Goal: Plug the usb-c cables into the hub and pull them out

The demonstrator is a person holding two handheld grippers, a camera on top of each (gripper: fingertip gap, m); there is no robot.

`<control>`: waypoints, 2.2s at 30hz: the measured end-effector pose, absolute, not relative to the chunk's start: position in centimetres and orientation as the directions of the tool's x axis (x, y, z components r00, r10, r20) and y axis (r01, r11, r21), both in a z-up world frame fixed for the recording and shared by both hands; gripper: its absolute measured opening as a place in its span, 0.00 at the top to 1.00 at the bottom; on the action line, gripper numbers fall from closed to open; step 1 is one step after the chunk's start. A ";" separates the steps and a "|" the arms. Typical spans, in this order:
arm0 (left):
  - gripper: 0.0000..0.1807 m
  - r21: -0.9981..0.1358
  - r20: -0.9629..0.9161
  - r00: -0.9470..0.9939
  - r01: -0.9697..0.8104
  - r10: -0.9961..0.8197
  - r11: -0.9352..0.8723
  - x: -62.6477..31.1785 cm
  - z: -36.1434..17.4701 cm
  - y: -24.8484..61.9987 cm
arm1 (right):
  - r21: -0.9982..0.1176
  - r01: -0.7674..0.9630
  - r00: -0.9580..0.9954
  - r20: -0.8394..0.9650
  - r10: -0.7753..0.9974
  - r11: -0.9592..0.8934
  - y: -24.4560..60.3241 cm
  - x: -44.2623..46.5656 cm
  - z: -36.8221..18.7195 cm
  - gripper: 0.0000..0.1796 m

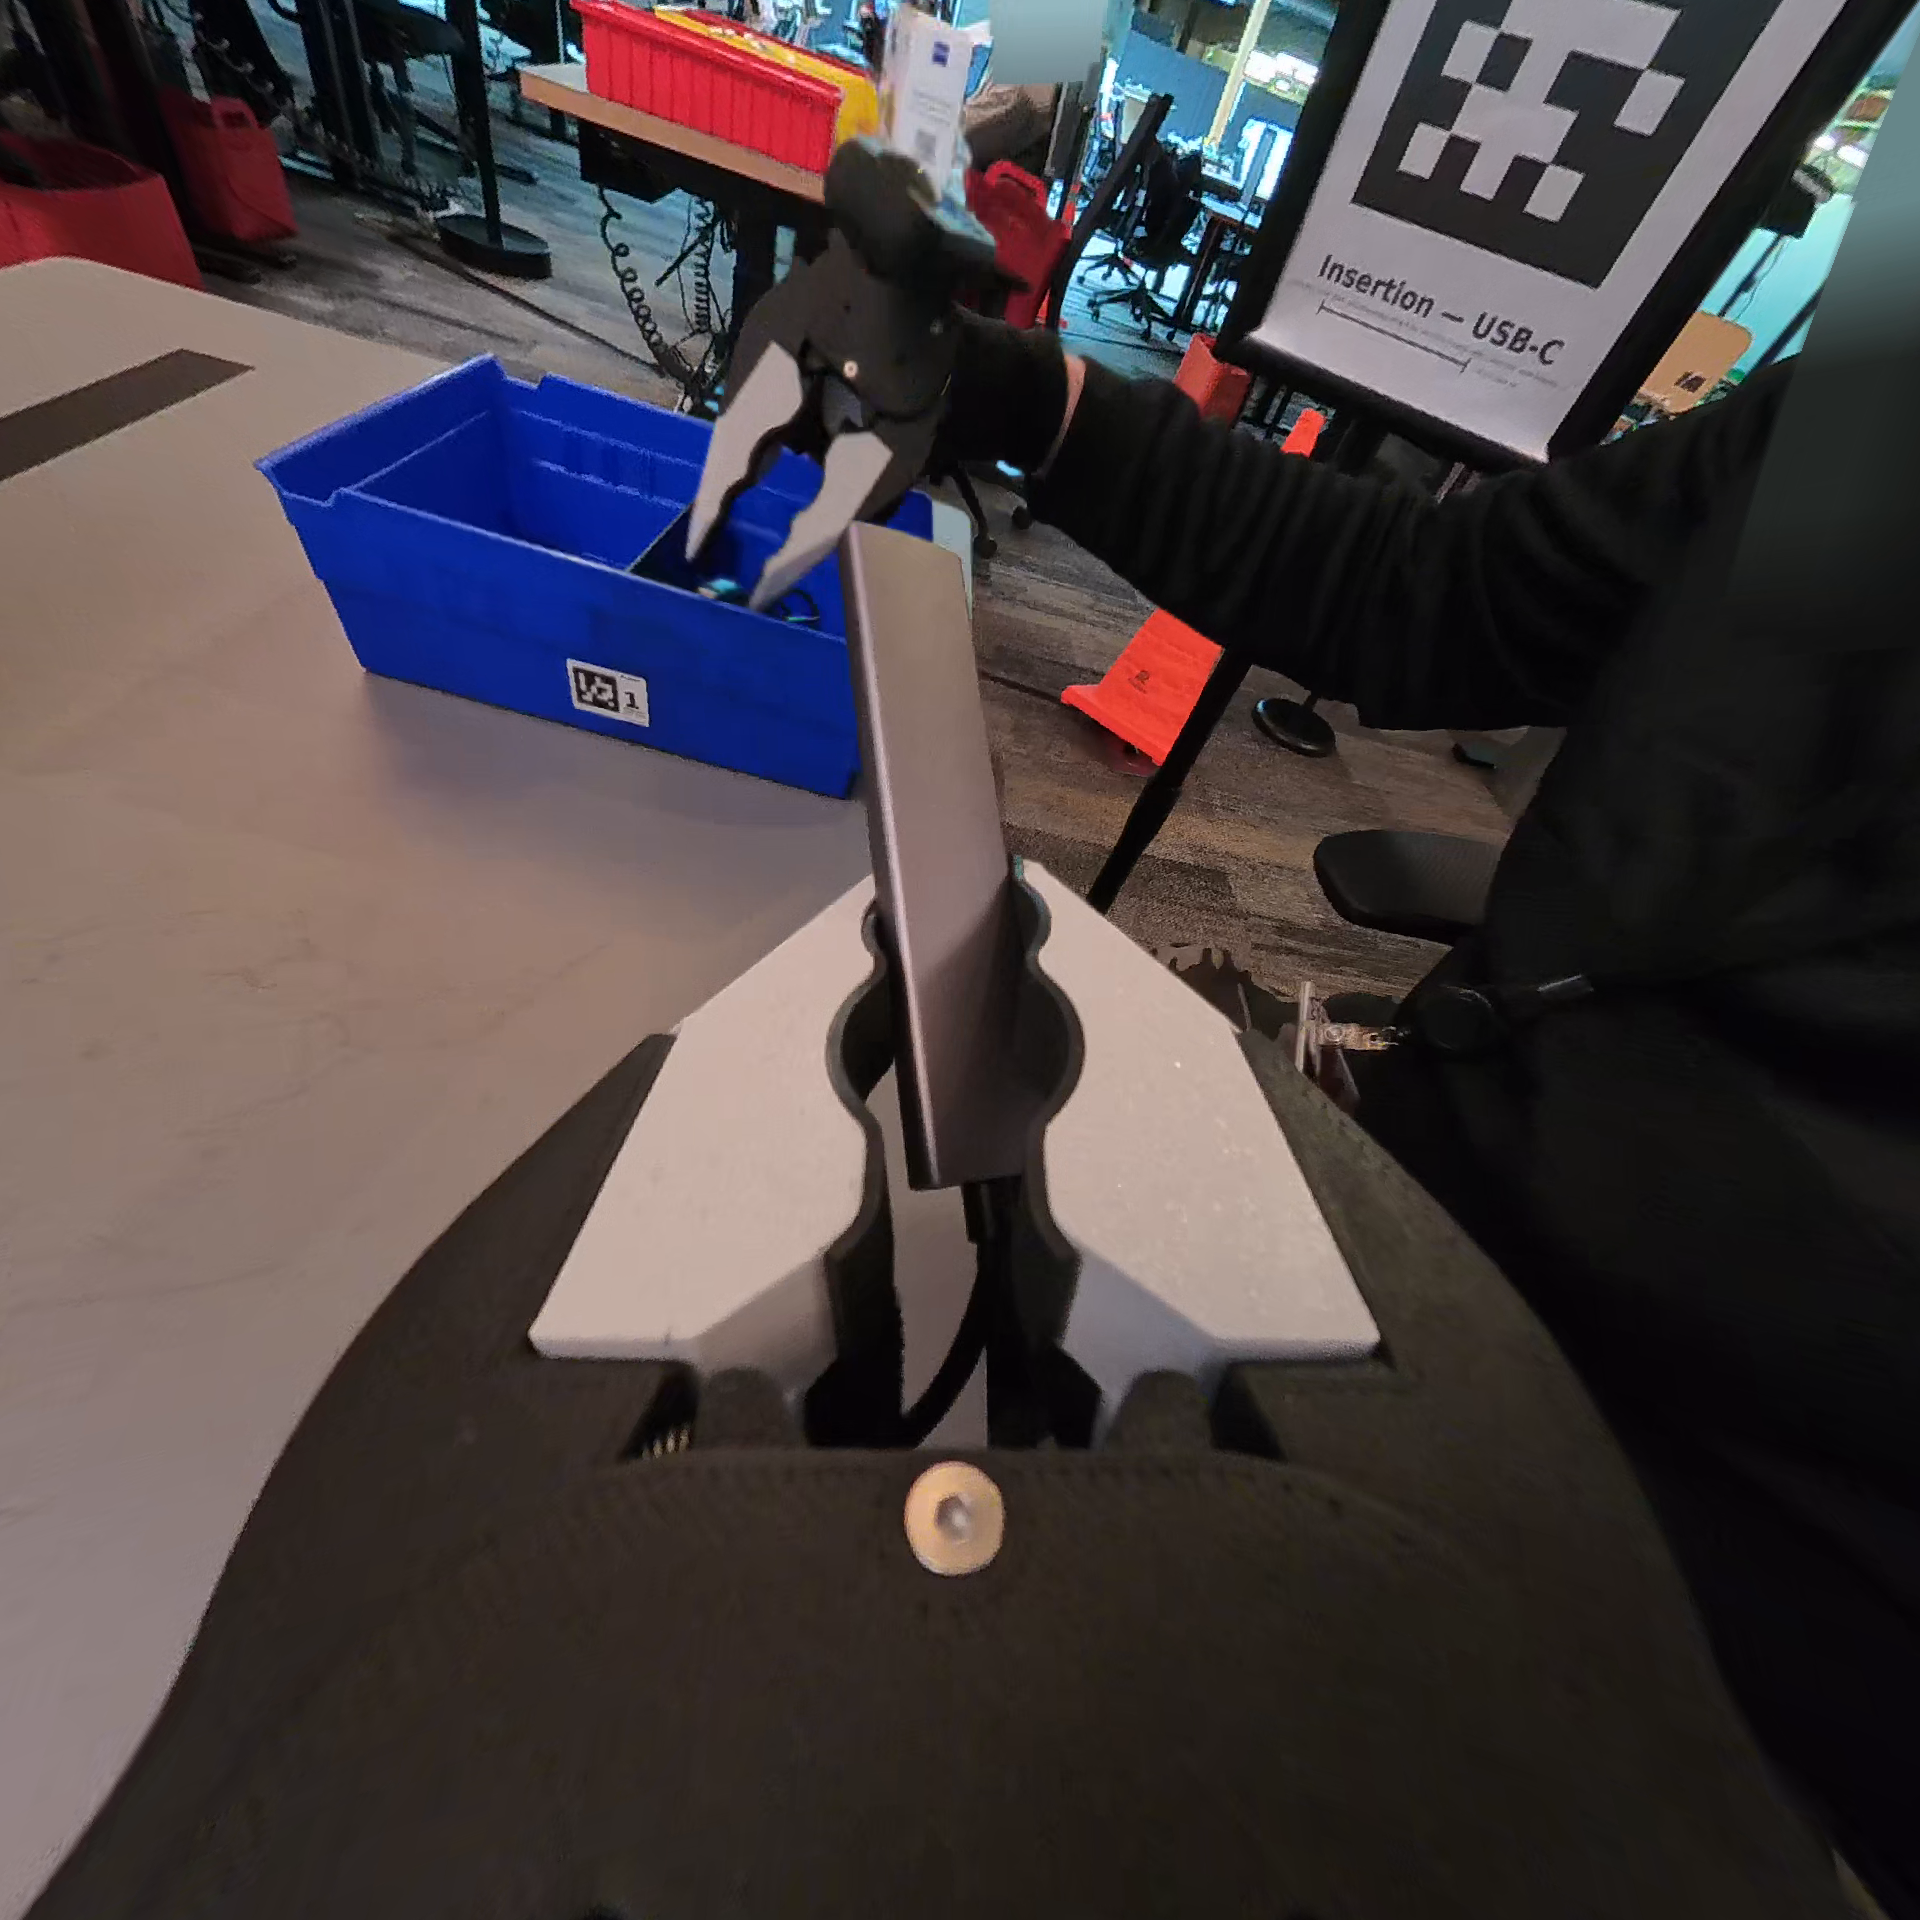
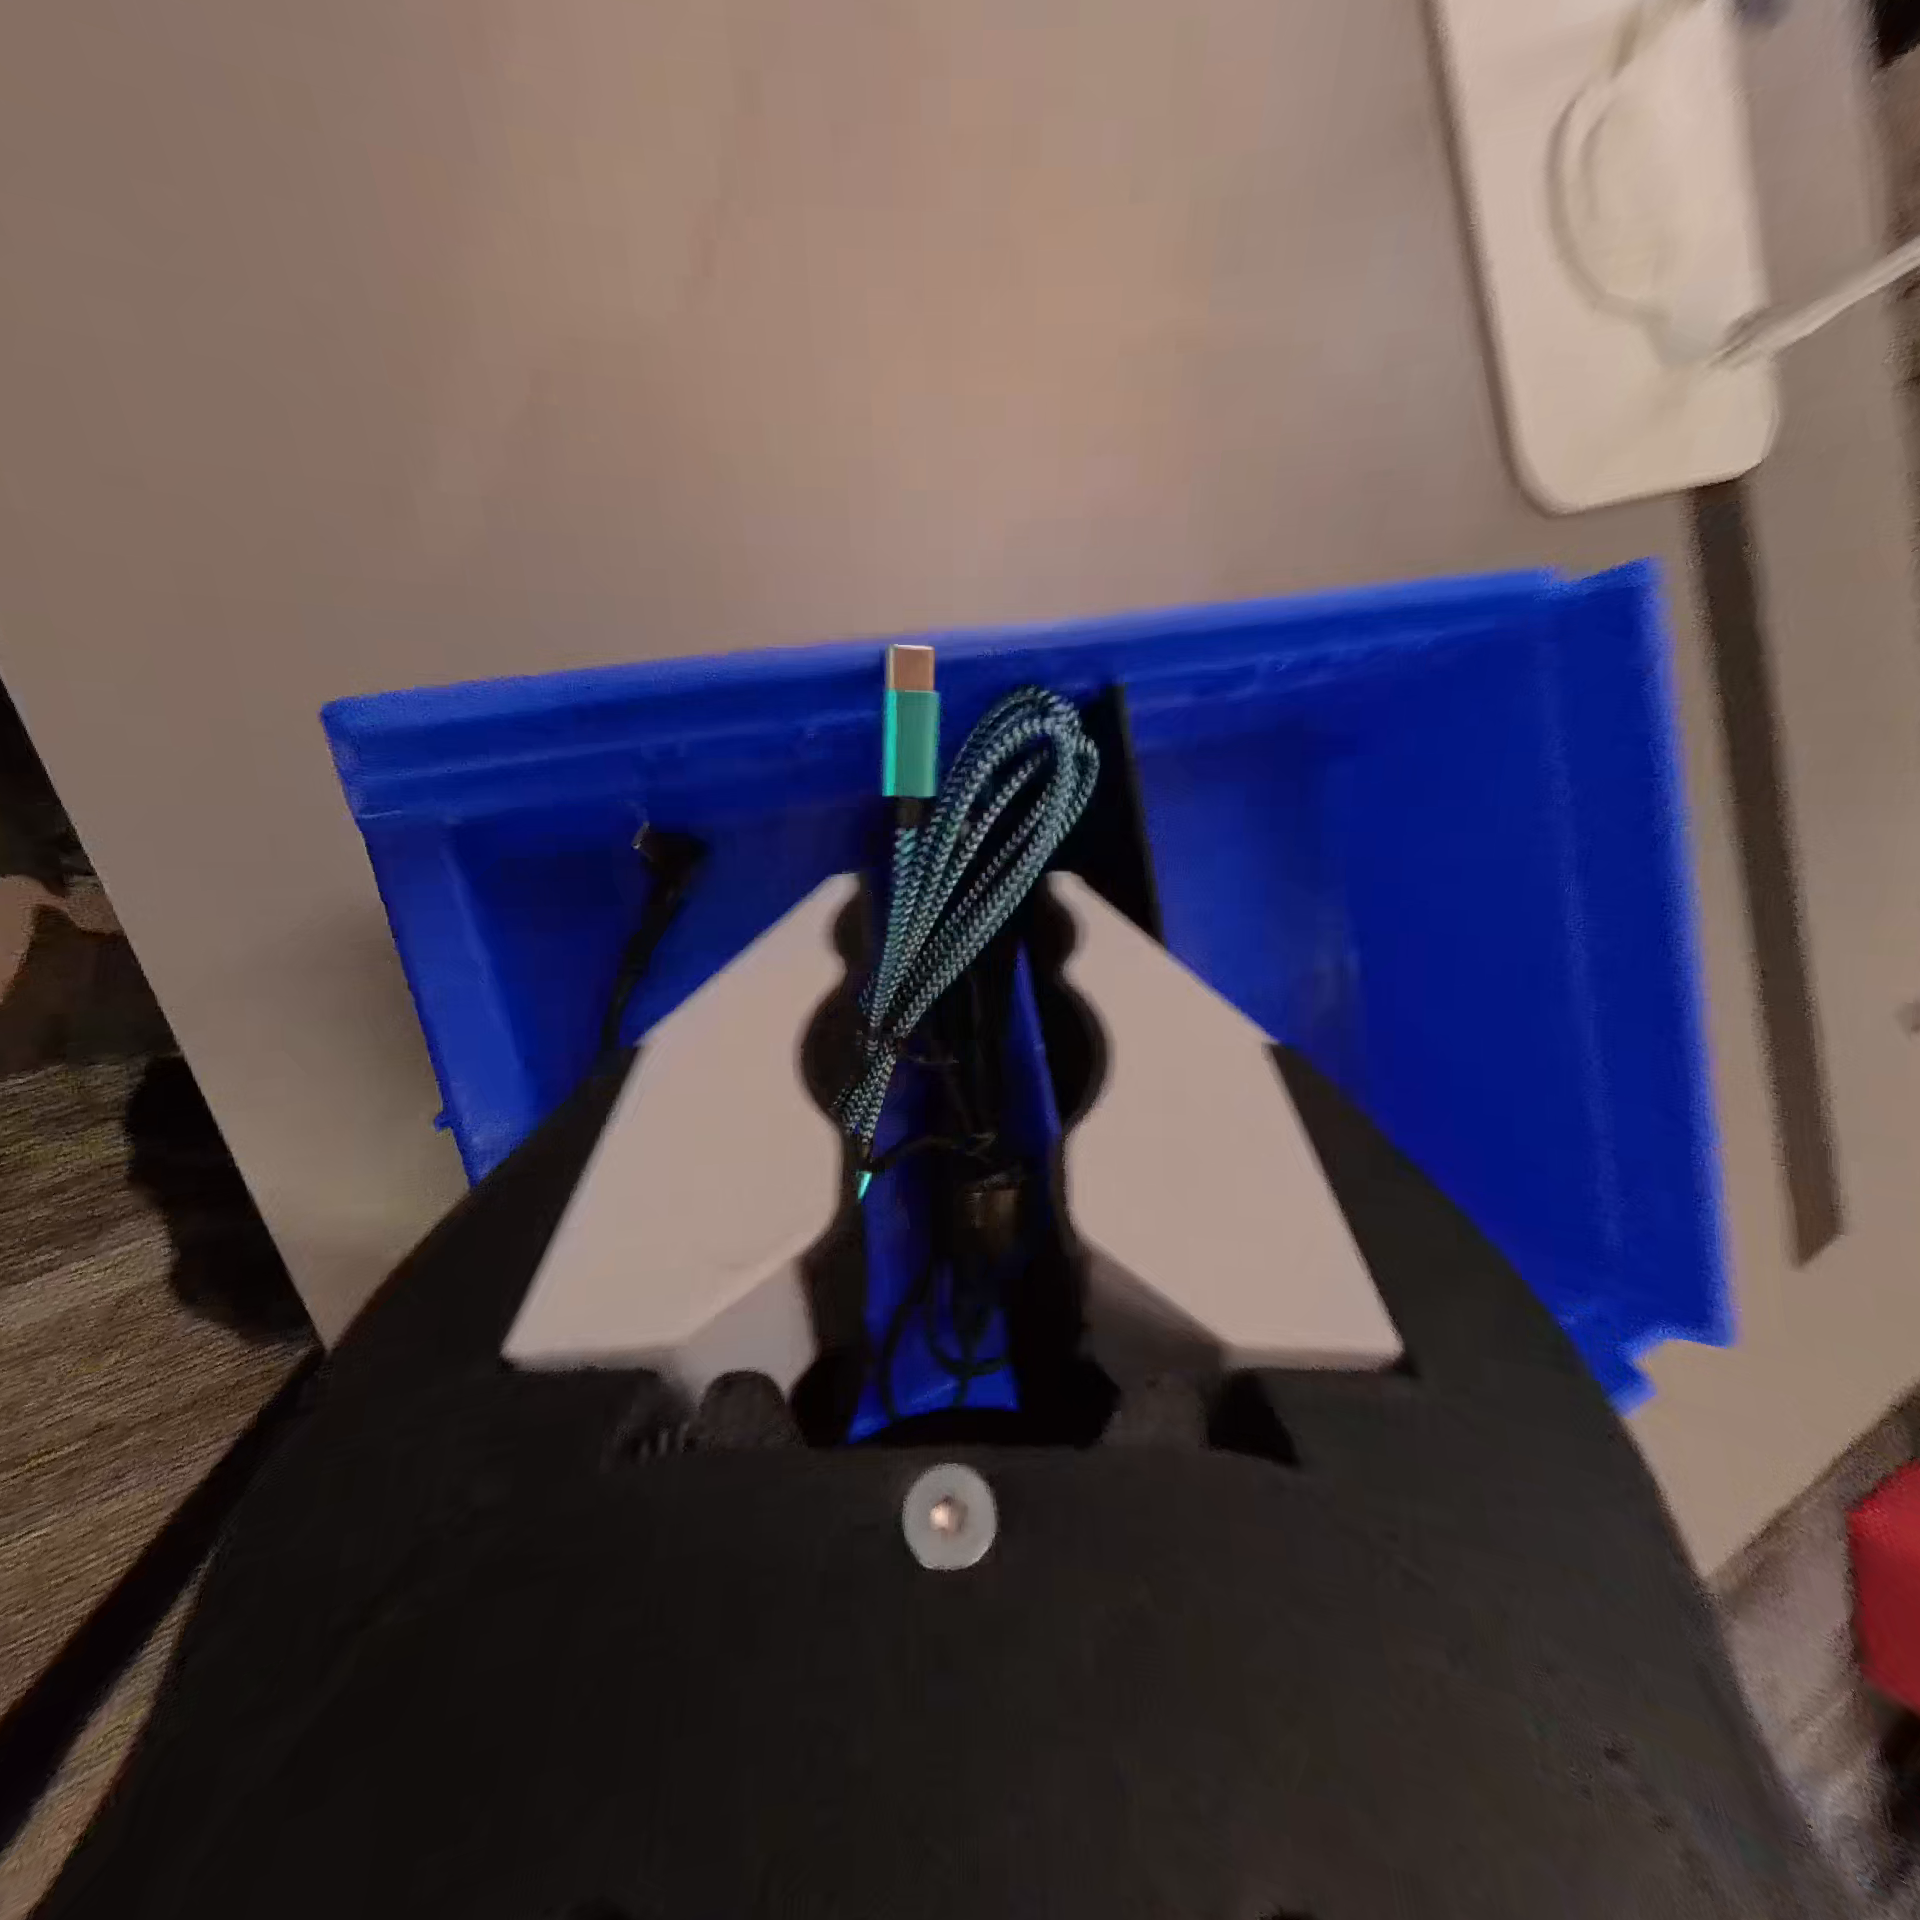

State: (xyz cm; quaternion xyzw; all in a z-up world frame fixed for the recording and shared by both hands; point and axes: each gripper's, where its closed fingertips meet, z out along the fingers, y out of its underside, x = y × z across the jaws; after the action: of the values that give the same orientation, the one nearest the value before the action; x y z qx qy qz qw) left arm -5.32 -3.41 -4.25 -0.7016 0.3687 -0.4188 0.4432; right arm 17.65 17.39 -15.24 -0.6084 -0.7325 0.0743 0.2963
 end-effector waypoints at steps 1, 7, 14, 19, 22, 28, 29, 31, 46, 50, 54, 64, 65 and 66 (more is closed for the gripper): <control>0.91 -0.929 0.264 0.378 -0.147 -0.887 -0.339 -5.3 -4.4 -3.4 | -0.446 0.870 -0.067 0.317 0.946 0.211 17.6 17.9 -16.2 0.72; 0.91 -0.916 0.288 0.395 -0.151 -0.873 -0.371 -5.1 -5.2 -2.8 | -0.605 0.768 -0.013 0.311 0.950 0.209 15.8 14.8 -9.1 0.65; 0.91 -0.924 0.222 0.410 -0.202 -0.885 -0.325 -4.0 -6.0 -2.8 | -0.893 0.420 -0.280 0.039 0.959 0.159 2.0 2.2 -1.5 0.61; 0.91 -0.919 -0.010 0.528 -0.340 -0.849 -0.201 -3.8 -6.2 -1.7 | -0.875 0.423 -0.256 -0.366 0.895 -0.237 -0.1 -2.5 -2.4 0.70; 0.91 -0.882 -0.173 0.563 -0.453 -0.808 -0.128 -3.7 -6.4 -1.1 | -0.834 0.430 -0.255 -0.479 0.840 -0.345 -0.2 -3.4 -3.1 0.80; 0.91 -0.814 -0.333 0.550 -0.577 -0.765 -0.061 -3.0 -7.3 -0.6 | -0.825 0.435 -0.308 -0.512 0.802 -0.360 -1.6 -4.1 -3.7 0.95; 0.91 -0.816 -0.324 0.550 -0.574 -0.769 -0.067 -2.9 -7.4 -0.7 | -0.836 0.431 -0.322 -0.495 0.807 -0.340 -1.7 -4.0 -3.7 0.96; 0.91 -0.807 -0.335 0.556 -0.586 -0.761 -0.073 -2.9 -7.8 -0.3 | -0.848 0.437 -0.316 -0.456 0.832 -0.299 -1.7 -3.9 -3.9 0.96; 0.69 -0.932 -0.262 0.733 -0.360 -0.628 -0.032 -5.5 -1.7 1.0 | -0.943 0.276 -0.052 -0.208 0.977 -0.186 8.8 4.1 4.2 0.96; 0.71 -0.954 -0.208 0.751 -0.297 -0.626 -0.040 -6.6 -0.7 1.1 | -0.959 0.256 0.155 -0.084 0.984 -0.122 15.1 9.5 7.8 0.96; 0.74 -0.945 -0.197 0.736 -0.319 -0.647 -0.075 -6.8 -1.7 1.1 | -0.933 0.332 0.297 -0.036 0.954 -0.138 19.7 14.3 7.4 0.96; 0.77 -0.938 -0.185 0.730 -0.332 -0.658 -0.104 -6.1 -2.9 1.4 | -0.709 0.522 0.522 -0.176 0.835 -0.475 26.2 18.8 -6.6 0.96; 0.77 -0.937 -0.187 0.730 -0.334 -0.657 -0.104 -6.1 -2.9 1.4 | -0.689 0.525 0.527 -0.196 0.827 -0.499 26.5 18.7 -8.0 0.96; 0.77 -0.936 -0.189 0.730 -0.335 -0.657 -0.104 -6.1 -2.9 1.4 | -0.678 0.520 0.525 -0.227 0.820 -0.520 26.8 18.4 -9.2 0.96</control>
State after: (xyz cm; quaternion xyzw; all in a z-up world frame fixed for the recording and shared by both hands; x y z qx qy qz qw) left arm -6.14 1.39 -2.90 -0.7297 0.3399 -0.1393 0.5768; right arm 18.39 26.77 -9.19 -0.8283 -0.4045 0.2720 0.2764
